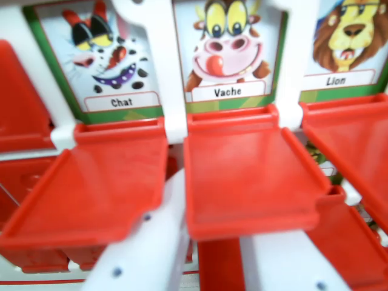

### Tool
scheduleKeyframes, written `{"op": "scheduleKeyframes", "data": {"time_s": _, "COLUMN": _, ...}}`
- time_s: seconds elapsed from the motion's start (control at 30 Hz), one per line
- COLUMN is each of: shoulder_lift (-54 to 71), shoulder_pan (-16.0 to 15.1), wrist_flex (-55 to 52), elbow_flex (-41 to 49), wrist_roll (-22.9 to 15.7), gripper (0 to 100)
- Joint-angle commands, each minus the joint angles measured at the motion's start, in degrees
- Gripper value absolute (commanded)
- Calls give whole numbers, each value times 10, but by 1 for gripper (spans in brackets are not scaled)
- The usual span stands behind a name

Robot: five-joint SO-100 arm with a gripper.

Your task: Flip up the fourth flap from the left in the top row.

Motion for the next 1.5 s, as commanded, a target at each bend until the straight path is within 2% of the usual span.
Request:
{"op": "scheduleKeyframes", "data": {"time_s": 0.0, "shoulder_lift": 22, "shoulder_pan": -2, "wrist_flex": -14, "elbow_flex": -60, "wrist_roll": 4, "gripper": 0}}
{"op": "scheduleKeyframes", "data": {"time_s": 0.3, "shoulder_lift": 36, "shoulder_pan": 6, "wrist_flex": -7, "elbow_flex": -68, "wrist_roll": -1, "gripper": 0}}
{"op": "scheduleKeyframes", "data": {"time_s": 0.6, "shoulder_lift": 44, "shoulder_pan": 28, "wrist_flex": 7, "elbow_flex": -77, "wrist_roll": -8, "gripper": 0}}
{"op": "scheduleKeyframes", "data": {"time_s": 1.47, "shoulder_lift": 36, "shoulder_pan": 11, "wrist_flex": 14, "elbow_flex": -127, "wrist_roll": 6, "gripper": 0}}
